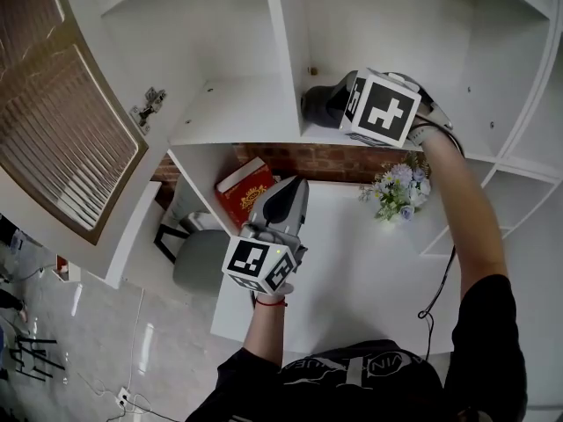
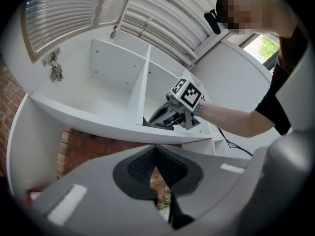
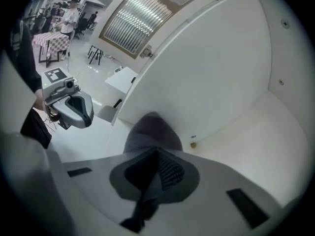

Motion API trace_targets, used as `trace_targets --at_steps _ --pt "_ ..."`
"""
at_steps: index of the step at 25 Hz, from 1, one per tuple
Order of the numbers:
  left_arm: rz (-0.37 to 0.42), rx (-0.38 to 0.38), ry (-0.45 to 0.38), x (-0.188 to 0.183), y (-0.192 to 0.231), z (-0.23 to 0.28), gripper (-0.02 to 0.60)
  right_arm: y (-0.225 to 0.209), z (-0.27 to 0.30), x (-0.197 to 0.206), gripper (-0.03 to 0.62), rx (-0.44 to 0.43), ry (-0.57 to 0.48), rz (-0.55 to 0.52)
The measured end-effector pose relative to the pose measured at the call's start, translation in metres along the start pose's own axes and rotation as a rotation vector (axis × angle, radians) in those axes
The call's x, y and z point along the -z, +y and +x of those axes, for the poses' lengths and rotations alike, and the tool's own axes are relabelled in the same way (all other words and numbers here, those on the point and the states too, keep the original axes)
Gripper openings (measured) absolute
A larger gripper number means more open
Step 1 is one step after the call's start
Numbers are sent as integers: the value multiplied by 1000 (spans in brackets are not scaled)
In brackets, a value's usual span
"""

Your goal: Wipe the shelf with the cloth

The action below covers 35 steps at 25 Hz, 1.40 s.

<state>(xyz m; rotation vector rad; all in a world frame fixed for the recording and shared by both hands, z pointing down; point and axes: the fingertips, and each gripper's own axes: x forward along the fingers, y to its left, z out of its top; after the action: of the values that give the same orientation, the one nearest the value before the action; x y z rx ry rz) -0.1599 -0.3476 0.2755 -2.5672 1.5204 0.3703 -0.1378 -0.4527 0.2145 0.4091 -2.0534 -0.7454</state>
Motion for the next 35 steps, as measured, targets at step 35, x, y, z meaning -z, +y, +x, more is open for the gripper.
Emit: trace_targets --at_steps 35 --pt "76 1 48 0 -19 12 11 -84 -8 129 9 289 341 229"
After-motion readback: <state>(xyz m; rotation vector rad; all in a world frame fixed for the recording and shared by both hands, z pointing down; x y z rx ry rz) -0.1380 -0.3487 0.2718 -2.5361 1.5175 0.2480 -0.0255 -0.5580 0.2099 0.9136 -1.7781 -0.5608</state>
